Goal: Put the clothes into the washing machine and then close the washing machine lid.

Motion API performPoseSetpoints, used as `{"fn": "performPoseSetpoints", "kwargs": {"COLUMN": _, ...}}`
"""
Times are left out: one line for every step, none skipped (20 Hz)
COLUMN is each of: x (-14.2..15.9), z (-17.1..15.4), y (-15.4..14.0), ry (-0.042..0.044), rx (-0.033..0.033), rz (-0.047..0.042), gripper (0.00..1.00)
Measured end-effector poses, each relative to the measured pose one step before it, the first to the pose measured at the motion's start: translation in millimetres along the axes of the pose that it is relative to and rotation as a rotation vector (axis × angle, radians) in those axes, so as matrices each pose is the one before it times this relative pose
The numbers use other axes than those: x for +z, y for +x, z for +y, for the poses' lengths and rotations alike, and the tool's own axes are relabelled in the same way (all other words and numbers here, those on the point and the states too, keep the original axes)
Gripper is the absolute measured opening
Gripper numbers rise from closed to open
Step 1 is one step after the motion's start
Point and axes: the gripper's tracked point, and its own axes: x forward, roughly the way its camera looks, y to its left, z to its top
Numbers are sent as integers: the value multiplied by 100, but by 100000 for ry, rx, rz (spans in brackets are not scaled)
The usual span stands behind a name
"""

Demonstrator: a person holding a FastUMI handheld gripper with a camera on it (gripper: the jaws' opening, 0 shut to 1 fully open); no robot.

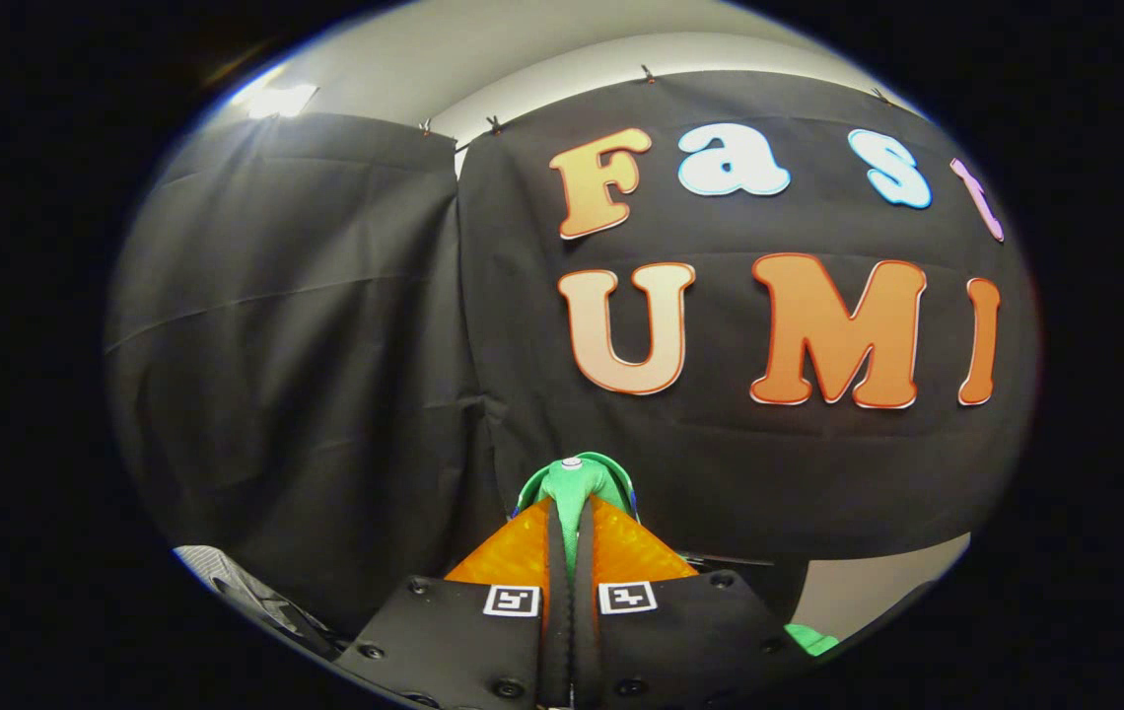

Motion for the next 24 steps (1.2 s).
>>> {"fn": "performPoseSetpoints", "kwargs": {"x": -286, "z": 680, "y": 792, "ry": -1045, "rx": 1342, "rz": 1286, "gripper": 8}}
{"fn": "performPoseSetpoints", "kwargs": {"x": -306, "z": 629, "y": 361, "ry": -786, "rx": 1264, "rz": 417, "gripper": 8}}
{"fn": "performPoseSetpoints", "kwargs": {"x": -218, "z": 421, "y": 728, "ry": -502, "rx": 1025, "rz": 849, "gripper": 8}}
{"fn": "performPoseSetpoints", "kwargs": {"x": -531, "z": 199, "y": 888, "ry": 490, "rx": 1174, "rz": 1184, "gripper": 8}}
{"fn": "performPoseSetpoints", "kwargs": {"x": -701, "z": 113, "y": 807, "ry": 1011, "rx": 1295, "rz": 1394, "gripper": 9}}
{"fn": "performPoseSetpoints", "kwargs": {"x": -756, "z": 147, "y": 516, "ry": 1709, "rx": 1413, "rz": 1158, "gripper": 8}}
{"fn": "performPoseSetpoints", "kwargs": {"x": -704, "z": -77, "y": 725, "ry": 1903, "rx": 1006, "rz": 378, "gripper": 8}}
{"fn": "performPoseSetpoints", "kwargs": {"x": -484, "z": -9, "y": 880, "ry": 1622, "rx": 998, "rz": 762, "gripper": 8}}
{"fn": "performPoseSetpoints", "kwargs": {"x": -531, "z": -299, "y": 766, "ry": 1362, "rx": 272, "rz": 482, "gripper": 9}}
{"fn": "performPoseSetpoints", "kwargs": {"x": -612, "z": -344, "y": 653, "ry": 929, "rx": 254, "rz": 715, "gripper": 9}}
{"fn": "performPoseSetpoints", "kwargs": {"x": -317, "z": -350, "y": 512, "ry": 1279, "rx": 710, "rz": 303, "gripper": 9}}
{"fn": "performPoseSetpoints", "kwargs": {"x": -465, "z": -467, "y": 510, "ry": 723, "rx": 132, "rz": 766, "gripper": 8}}
{"fn": "performPoseSetpoints", "kwargs": {"x": -485, "z": -198, "y": 403, "ry": 577, "rx": 15, "rz": 866, "gripper": 9}}
{"fn": "performPoseSetpoints", "kwargs": {"x": -530, "z": -416, "y": 436, "ry": 576, "rx": 132, "rz": 426, "gripper": 9}}
{"fn": "performPoseSetpoints", "kwargs": {"x": -718, "z": -353, "y": 510, "ry": 287, "rx": -184, "rz": 1072, "gripper": 8}}
{"fn": "performPoseSetpoints", "kwargs": {"x": -829, "z": -855, "y": 526, "ry": 140, "rx": -1241, "rz": 1184, "gripper": 9}}
{"fn": "performPoseSetpoints", "kwargs": {"x": -1219, "z": -656, "y": 521, "ry": 576, "rx": -841, "rz": 1814, "gripper": 9}}
{"fn": "performPoseSetpoints", "kwargs": {"x": -1375, "z": -536, "y": 551, "ry": 985, "rx": -509, "rz": 2131, "gripper": 8}}
{"fn": "performPoseSetpoints", "kwargs": {"x": -1739, "z": -703, "y": 711, "ry": 676, "rx": -1350, "rz": 2740, "gripper": 8}}
{"fn": "performPoseSetpoints", "kwargs": {"x": -1744, "z": -937, "y": 655, "ry": 111, "rx": -1321, "rz": 2302, "gripper": 8}}
{"fn": "performPoseSetpoints", "kwargs": {"x": -2002, "z": -942, "y": 687, "ry": 992, "rx": -1695, "rz": 2578, "gripper": 8}}
{"fn": "performPoseSetpoints", "kwargs": {"x": -1880, "z": -517, "y": 905, "ry": 837, "rx": -646, "rz": 3294, "gripper": 8}}
{"fn": "performPoseSetpoints", "kwargs": {"x": -2118, "z": -508, "y": 903, "ry": 1486, "rx": -907, "rz": 2976, "gripper": 8}}
{"fn": "performPoseSetpoints", "kwargs": {"x": -1762, "z": -511, "y": 1238, "ry": 2131, "rx": -269, "rz": 2712, "gripper": 8}}
